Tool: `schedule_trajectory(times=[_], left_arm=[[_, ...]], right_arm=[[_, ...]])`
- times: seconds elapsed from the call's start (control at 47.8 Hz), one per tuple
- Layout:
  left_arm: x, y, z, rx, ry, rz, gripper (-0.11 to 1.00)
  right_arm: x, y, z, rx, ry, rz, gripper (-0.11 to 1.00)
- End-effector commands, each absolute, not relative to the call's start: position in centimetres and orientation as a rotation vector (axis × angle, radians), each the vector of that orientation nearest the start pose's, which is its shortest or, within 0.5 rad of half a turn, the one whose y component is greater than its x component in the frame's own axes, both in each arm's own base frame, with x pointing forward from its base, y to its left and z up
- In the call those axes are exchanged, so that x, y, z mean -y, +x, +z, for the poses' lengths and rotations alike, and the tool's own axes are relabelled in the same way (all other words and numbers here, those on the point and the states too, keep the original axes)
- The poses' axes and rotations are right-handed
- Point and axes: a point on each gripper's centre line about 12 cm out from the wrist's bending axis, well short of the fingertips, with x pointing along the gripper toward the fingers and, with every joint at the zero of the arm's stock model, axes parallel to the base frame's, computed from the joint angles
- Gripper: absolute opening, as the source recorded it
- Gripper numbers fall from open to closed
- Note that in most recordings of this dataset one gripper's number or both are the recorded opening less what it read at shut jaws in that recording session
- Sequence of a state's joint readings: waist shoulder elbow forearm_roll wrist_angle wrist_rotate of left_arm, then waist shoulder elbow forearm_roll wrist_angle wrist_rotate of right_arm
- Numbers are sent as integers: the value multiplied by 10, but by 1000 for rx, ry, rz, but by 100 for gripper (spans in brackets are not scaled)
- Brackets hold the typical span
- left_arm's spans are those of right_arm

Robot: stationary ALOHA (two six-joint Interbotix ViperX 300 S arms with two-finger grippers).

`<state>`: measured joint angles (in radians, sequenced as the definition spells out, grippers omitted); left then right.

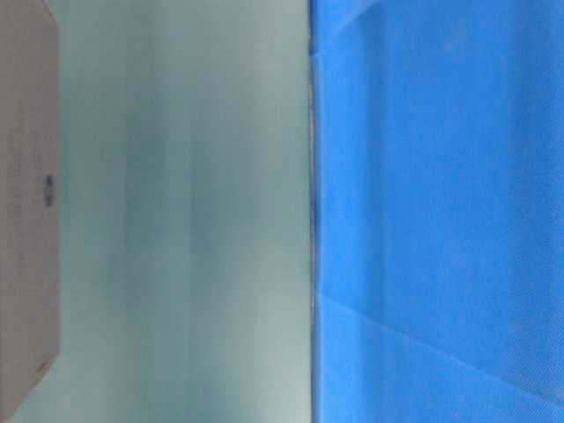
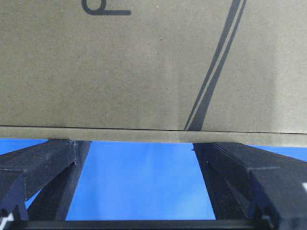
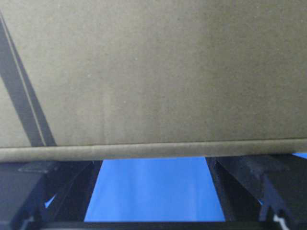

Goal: Lift up the cardboard box by clamping it between your arms.
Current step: 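Lower the box back onto the table with both grippers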

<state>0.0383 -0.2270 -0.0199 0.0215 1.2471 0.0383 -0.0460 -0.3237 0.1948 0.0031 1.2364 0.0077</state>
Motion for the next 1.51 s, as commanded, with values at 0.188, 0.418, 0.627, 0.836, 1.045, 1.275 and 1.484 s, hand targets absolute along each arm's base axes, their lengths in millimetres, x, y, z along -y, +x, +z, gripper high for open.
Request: schedule_trajectory(times=[0.188, 0.418, 0.627, 0.836, 1.045, 1.275, 1.484], left_arm=[[-22, 359, 380, -912, 26, 54, 84], [-22, 364, 352, -896, 27, 52, 84], [-27, 368, 328, -904, 25, 60, 84], [-29, 367, 288, -935, 33, 58, 84], [-33, 363, 256, -967, 28, 65, 84], [-39, 364, 230, -984, 24, 75, 84], [-39, 363, 196, -1013, 11, 78, 84]], right_arm=[[22, 325, 347, -1021, 24, -83, 99], [22, 327, 309, -1021, 19, -80, 99], [29, 323, 273, -1016, 21, -91, 99], [31, 323, 239, -982, 11, -91, 99], [31, 329, 215, -991, -5, -79, 99], [31, 331, 188, -1036, -23, -64, 99], [32, 332, 172, -1024, -27, -61, 99]])
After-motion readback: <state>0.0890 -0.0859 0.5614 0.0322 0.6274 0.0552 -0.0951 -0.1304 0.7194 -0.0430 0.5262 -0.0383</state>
